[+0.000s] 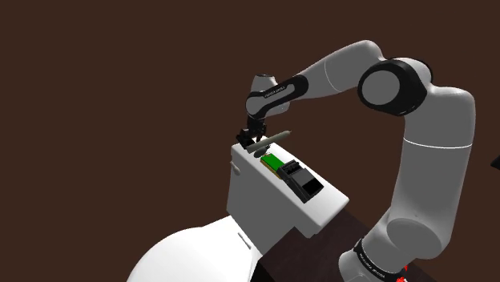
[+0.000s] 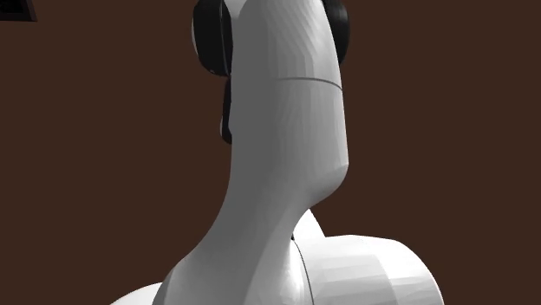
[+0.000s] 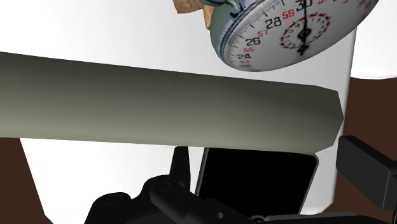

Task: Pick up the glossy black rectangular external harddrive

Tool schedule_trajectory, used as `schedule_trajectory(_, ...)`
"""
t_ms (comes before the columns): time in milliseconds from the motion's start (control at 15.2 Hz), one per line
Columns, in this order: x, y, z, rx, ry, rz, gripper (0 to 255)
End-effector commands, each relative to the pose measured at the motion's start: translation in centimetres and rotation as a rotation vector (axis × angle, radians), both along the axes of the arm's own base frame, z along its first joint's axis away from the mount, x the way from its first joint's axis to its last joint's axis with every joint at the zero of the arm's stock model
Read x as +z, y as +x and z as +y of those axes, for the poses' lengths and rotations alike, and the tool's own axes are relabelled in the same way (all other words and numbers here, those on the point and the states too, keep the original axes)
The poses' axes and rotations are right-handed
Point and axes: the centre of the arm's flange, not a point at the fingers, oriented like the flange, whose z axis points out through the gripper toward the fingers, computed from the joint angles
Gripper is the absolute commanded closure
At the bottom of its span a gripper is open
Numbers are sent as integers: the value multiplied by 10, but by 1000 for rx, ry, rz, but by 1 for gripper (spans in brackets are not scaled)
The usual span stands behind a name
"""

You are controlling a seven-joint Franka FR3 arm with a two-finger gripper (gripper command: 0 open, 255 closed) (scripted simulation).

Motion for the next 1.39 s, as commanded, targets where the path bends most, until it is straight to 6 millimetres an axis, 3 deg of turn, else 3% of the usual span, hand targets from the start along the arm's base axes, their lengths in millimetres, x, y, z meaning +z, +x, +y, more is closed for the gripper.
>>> schedule_trajectory(0, -8, 0, -1, 0, 0, -1, 0)
schedule_trajectory(66, -8, 0, -1, 0, 0, -1, 0)
schedule_trajectory(132, -8, -1, -1, 0, 0, -1, 255)
schedule_trajectory(726, -8, 0, -1, 0, 0, -1, 255)
schedule_trajectory(1320, 39, 0, -1, 0, 0, -1, 255)
